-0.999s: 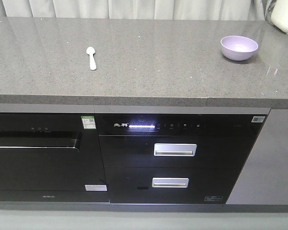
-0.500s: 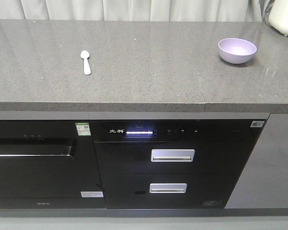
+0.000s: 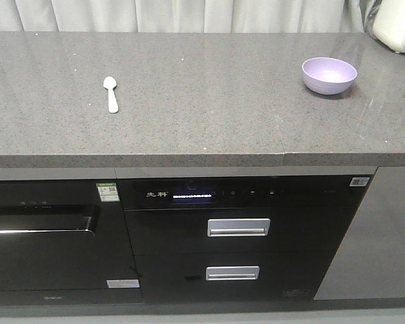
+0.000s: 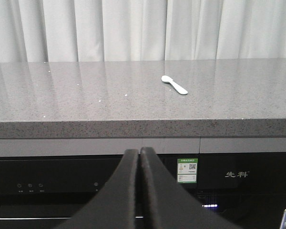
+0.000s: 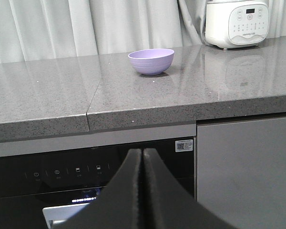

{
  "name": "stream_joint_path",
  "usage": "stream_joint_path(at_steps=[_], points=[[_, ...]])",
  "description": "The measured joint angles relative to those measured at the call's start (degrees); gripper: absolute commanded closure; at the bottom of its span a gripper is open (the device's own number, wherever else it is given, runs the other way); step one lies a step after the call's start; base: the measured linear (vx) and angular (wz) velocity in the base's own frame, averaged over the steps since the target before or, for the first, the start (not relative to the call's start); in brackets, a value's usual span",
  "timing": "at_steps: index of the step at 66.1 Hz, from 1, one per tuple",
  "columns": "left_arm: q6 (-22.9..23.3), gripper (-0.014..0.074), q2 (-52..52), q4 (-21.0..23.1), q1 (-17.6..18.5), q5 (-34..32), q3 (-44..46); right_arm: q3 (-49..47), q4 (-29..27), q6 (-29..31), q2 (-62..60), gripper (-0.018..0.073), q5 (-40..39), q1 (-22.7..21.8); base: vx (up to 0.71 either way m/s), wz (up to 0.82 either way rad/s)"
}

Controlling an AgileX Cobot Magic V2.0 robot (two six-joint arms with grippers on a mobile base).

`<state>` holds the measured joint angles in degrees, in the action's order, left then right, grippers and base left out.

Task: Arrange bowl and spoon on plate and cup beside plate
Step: 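Drive the base up to the counter, spoon and bowl in reach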

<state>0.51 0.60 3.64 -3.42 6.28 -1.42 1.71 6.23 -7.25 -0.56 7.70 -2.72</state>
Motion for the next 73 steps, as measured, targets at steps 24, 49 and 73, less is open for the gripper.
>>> stream_joint_path(at_steps=[24,49,73], points=[[0.00,0.0602,0.00,0.00,0.00,0.00,0.00,0.00,0.00,0.00,0.00,0.0561,0.00,0.00,0.04,-0.01],[0.00,0.0602,0.00,0.00,0.00,0.00,0.00,0.00,0.00,0.00,0.00,0.0561,0.00,0.00,0.04,0.00],[0.00,0.0602,0.00,0.00,0.00,0.00,0.00,0.00,0.00,0.00,0.00,0.0561,0.00,0.00,0.05,-0.01]])
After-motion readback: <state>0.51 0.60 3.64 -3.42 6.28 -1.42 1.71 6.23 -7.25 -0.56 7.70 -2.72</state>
